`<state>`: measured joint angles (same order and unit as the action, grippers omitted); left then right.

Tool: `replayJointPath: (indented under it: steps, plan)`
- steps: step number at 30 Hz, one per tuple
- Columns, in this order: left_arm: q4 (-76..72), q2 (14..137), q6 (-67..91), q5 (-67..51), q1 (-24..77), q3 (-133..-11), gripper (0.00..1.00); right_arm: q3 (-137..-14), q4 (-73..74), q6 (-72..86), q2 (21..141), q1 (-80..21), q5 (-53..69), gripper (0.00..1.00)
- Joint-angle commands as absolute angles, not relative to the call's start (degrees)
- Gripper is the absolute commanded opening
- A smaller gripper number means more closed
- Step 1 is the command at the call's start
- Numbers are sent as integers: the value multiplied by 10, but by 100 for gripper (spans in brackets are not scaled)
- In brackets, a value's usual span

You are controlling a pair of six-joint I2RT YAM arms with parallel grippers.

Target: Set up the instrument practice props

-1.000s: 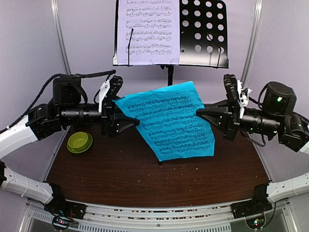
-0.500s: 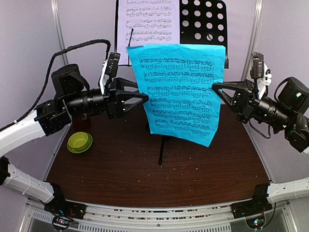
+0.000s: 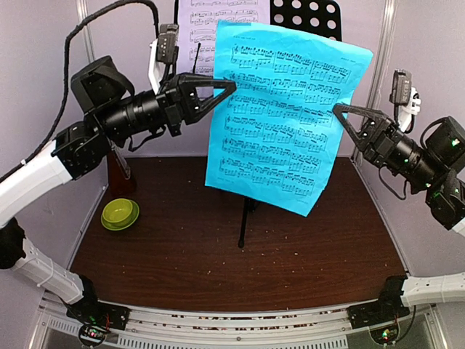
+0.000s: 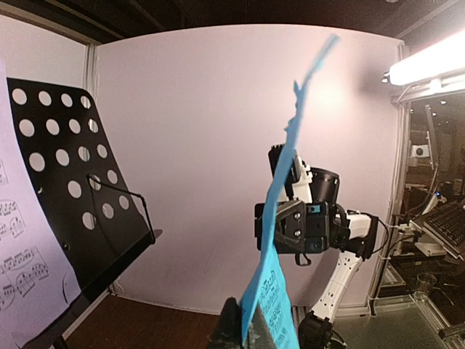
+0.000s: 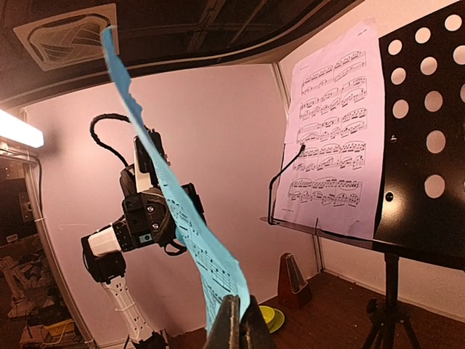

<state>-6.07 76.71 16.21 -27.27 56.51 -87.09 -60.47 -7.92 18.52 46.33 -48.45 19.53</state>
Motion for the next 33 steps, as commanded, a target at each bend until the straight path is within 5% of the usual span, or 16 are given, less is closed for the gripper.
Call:
replayJointPath:
  steps: [1,6,9,13,24,33]
  plan:
    - [-23,802,162,-258,575,-965,0,-623,-87,208,465,-470,184,0]
    - [24,832,172,-190,576,-1036,0,-646,-53,203,463,-452,119,7]
    - [37,851,172,-161,576,-1074,0,-662,-38,196,465,-442,77,30]
    - [60,881,172,-118,575,-1133,0,-690,-8,168,475,-436,29,47]
    - [165,982,166,37,568,-1342,0,-865,180,116,569,-428,-102,50]
    - [190,988,193,135,556,-1361,0,-925,233,103,623,-428,-124,51]
